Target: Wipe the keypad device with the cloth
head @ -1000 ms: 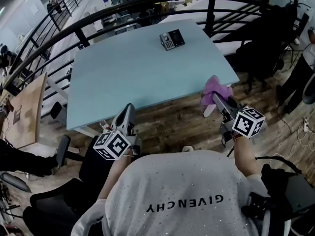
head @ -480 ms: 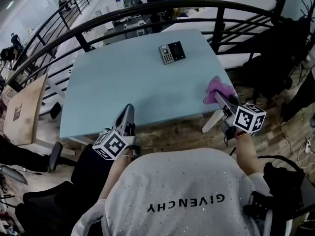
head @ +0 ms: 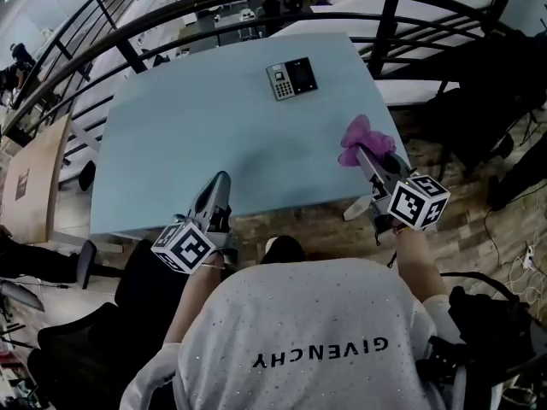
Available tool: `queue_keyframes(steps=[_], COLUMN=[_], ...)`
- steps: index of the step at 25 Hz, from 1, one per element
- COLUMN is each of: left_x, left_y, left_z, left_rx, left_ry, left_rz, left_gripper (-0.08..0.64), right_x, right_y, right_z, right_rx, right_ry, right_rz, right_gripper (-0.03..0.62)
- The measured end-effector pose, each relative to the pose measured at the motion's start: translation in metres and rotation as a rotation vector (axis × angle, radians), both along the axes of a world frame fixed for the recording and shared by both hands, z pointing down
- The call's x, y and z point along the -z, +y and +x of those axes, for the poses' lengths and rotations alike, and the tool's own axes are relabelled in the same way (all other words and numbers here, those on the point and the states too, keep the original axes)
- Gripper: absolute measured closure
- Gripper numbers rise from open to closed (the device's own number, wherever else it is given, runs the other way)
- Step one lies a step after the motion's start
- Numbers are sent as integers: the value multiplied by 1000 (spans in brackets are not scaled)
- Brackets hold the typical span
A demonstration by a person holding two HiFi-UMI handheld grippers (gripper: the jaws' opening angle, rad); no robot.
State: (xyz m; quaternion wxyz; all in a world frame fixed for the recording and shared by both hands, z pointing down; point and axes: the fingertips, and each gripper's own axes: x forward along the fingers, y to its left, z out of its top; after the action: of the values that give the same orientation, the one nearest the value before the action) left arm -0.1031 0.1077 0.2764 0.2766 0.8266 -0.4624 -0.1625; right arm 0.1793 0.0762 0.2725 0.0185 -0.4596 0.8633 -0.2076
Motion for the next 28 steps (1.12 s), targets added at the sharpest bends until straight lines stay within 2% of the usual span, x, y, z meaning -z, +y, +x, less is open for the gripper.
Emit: queue_keyframes(steps=[4, 8, 12, 15, 21, 25, 28], left_x=[-11, -22, -25, -26, -41, -46, -60], left_y=[-19, -57, -109, -135, -185, -228, -257], left_z=[19, 26, 26, 39, 68, 84, 89], left_rx=[-50, -64, -87, -119, -216, -244, -235], left_ry=[-35, 11, 37, 44, 22, 54, 55], left_rz=[9, -27, -38, -37, -70, -32, -27], left_gripper=[560, 560, 560, 560, 560, 560, 560], right_x=[-13, -28, -36, -45, -70, -84, -98], right_y=[-15, -37, -78, -104, -167, -218, -249], right_z=[-3, -11, -31, -40, -74, -90, -102], right_rx=[9, 47, 95, 124, 189, 220, 236], right_ry=[-18, -2, 31, 50, 92, 139, 149], right_rz=[-5, -35, -57, -64, -89, -71, -63], right_gripper=[538, 538, 538, 538, 538, 538, 540])
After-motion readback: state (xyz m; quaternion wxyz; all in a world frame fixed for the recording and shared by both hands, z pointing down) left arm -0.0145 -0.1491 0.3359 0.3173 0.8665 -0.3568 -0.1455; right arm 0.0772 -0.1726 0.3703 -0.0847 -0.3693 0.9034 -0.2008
